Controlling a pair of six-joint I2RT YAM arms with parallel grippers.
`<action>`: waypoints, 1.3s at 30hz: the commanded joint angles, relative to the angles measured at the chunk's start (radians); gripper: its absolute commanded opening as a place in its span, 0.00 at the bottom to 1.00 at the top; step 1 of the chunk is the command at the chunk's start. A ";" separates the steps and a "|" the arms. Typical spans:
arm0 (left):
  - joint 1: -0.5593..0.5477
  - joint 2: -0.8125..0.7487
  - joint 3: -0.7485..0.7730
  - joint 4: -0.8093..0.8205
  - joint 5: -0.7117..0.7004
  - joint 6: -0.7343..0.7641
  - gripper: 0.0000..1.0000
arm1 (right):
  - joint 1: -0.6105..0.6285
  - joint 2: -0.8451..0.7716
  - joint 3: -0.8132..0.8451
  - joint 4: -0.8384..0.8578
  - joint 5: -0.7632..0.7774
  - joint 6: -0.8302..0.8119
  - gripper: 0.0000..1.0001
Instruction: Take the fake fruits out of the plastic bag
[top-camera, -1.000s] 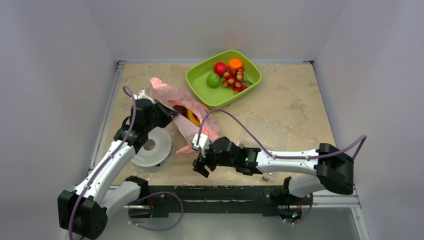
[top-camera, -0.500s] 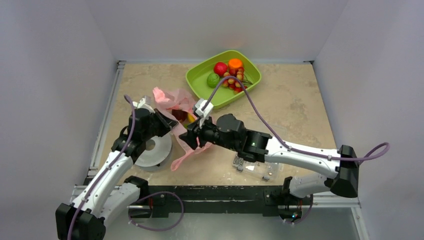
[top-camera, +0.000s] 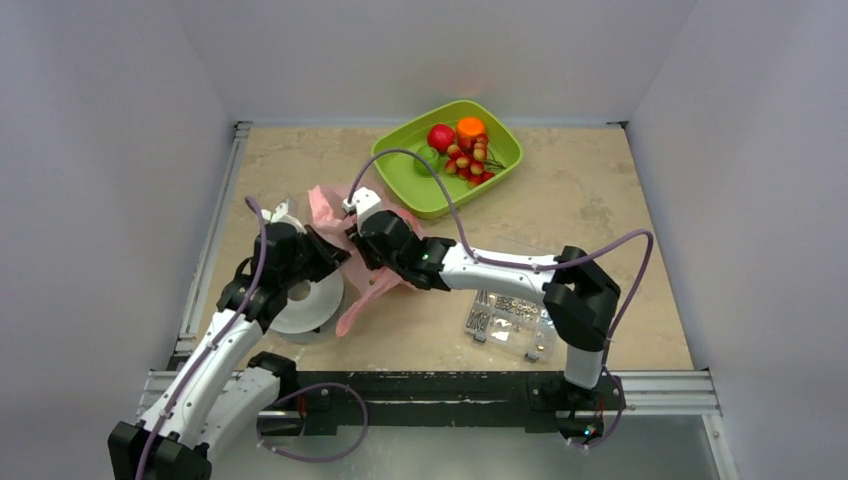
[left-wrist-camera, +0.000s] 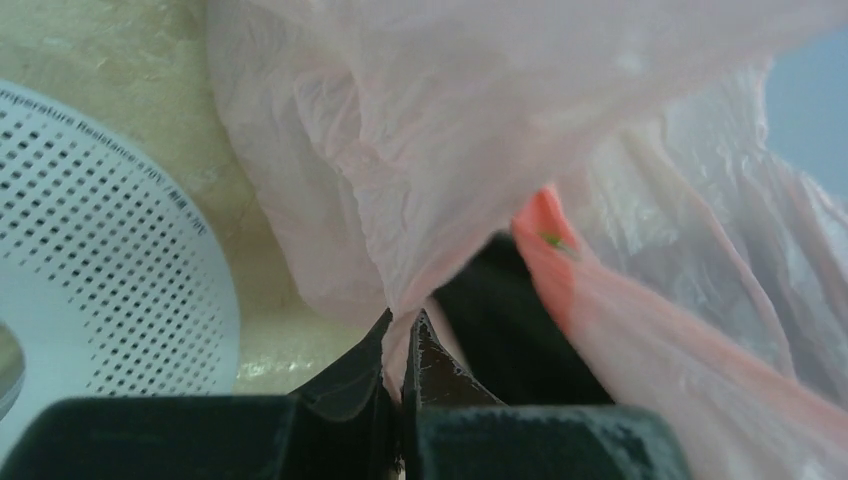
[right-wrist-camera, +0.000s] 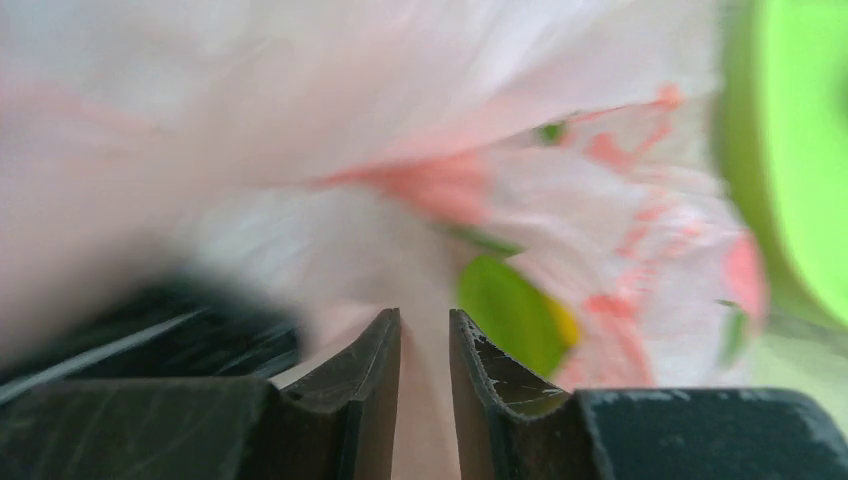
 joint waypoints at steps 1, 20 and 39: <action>0.000 -0.102 0.058 -0.169 -0.054 0.036 0.00 | -0.149 -0.012 0.068 -0.035 0.251 -0.078 0.23; 0.000 -0.202 -0.004 -0.209 -0.029 0.075 0.00 | -0.198 -0.033 0.258 -0.243 -0.219 -0.059 0.42; 0.000 -0.207 -0.008 -0.203 0.008 0.085 0.00 | -0.146 -0.282 -0.162 -0.270 0.046 -0.085 0.39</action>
